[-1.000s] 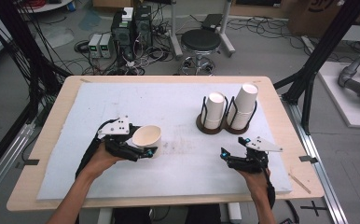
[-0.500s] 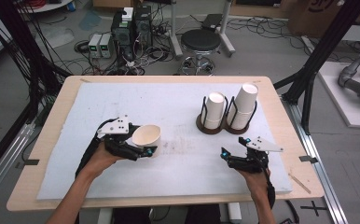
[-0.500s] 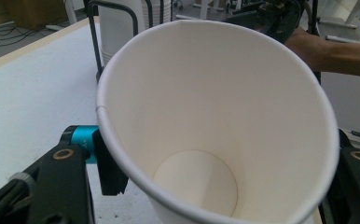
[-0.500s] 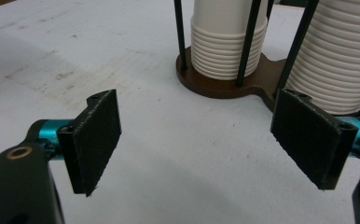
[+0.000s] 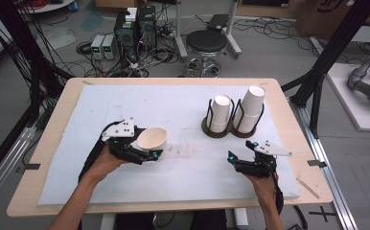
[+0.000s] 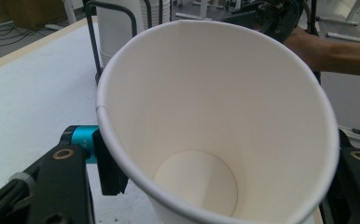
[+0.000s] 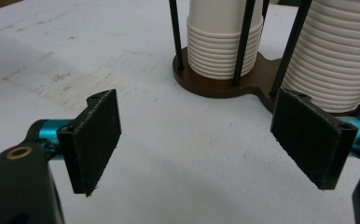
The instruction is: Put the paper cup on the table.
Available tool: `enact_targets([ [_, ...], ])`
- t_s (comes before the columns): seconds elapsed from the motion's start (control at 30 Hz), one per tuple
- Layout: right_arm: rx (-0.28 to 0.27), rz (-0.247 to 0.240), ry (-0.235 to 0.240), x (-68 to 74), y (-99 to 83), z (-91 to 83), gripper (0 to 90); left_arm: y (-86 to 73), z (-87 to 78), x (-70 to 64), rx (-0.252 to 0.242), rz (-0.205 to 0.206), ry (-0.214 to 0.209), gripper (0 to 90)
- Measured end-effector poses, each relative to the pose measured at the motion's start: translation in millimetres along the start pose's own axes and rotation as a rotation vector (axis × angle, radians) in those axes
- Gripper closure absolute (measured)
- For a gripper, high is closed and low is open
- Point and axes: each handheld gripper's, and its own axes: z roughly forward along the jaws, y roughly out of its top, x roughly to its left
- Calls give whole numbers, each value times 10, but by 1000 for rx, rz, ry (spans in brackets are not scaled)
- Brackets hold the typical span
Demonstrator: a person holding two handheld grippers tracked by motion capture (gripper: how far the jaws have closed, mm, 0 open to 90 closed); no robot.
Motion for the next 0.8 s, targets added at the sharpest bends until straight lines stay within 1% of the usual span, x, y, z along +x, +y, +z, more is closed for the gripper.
enact_targets([
  [0.2,7,1,5,-12,-17,9,165,28,72,-10,8,8,-2,316],
  [0.33,-1,-2,7,-10,-29,14,165,37,132,-8,10,13,-3,316],
  [0.37,-1,-2,4,-6,-32,17,165,36,148,-13,10,8,-3,316],
  [0.4,0,-5,5,-4,-34,19,165,36,160,-9,17,15,-3,316],
  [0.5,0,-7,5,-6,-45,34,165,32,204,-7,22,13,-7,316],
  [0.63,5,-4,2,-7,-63,41,165,28,251,-1,29,10,-3,316],
  [0.7,1,-3,2,-10,-71,43,165,27,272,12,35,15,-2,316],
  [0.73,-2,-6,-1,-15,-74,44,165,22,291,8,30,6,1,316],
  [0.77,-2,-1,2,-17,-78,43,165,23,304,16,41,18,5,316],
  [0.8,-3,0,-1,-18,-82,44,165,19,326,13,43,19,8,316],
])
